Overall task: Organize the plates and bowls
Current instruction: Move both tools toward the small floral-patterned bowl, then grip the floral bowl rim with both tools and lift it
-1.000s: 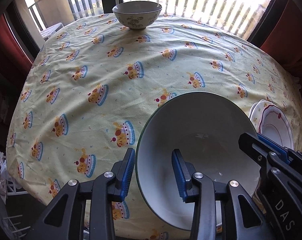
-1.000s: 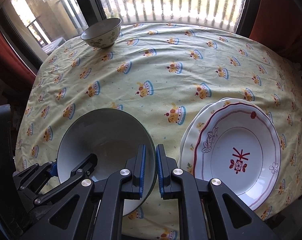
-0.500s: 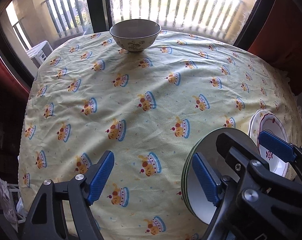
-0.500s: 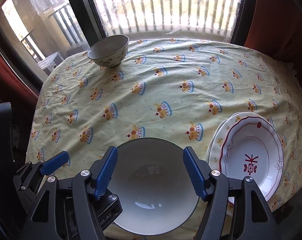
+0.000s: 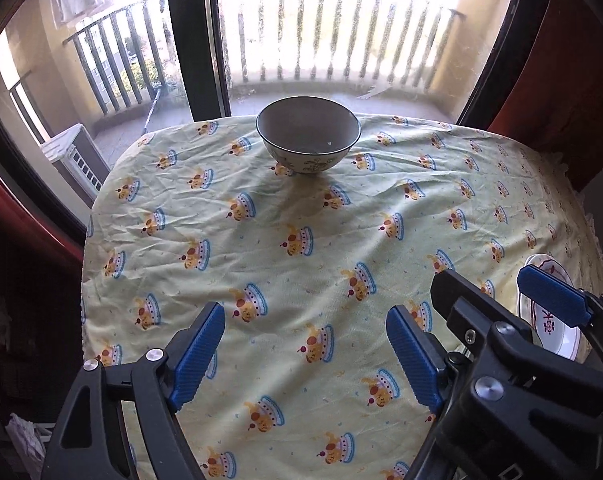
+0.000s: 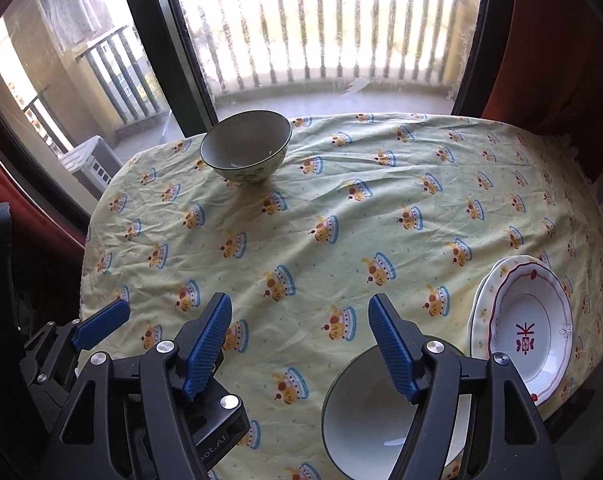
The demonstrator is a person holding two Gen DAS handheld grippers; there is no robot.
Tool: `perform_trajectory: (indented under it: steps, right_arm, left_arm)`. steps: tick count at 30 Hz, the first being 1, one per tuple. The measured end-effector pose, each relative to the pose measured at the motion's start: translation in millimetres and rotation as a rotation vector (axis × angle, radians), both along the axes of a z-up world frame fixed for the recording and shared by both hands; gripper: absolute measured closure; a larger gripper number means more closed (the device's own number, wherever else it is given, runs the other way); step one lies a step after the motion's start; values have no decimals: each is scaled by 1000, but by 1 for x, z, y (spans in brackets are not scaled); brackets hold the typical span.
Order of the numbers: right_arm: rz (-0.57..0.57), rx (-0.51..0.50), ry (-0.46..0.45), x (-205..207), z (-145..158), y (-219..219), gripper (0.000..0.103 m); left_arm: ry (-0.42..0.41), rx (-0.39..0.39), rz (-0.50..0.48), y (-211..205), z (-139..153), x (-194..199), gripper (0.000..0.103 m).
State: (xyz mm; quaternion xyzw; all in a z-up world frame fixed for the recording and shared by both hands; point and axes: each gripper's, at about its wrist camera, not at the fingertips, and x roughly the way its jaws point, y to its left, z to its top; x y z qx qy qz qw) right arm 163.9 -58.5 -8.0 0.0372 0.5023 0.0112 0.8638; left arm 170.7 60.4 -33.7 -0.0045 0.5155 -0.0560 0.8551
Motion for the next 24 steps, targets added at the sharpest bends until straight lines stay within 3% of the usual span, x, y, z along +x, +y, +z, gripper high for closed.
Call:
perform_trajectory:
  steps: [11,24]
  right_arm:
    - [-55,-10,-23,49,12,23,29]
    - [-1,17,-72,143,4,20,29]
  left_arm:
    - [-32,-18,-15,14,10,54,23]
    - [-99,53,71,13,11,135,34]
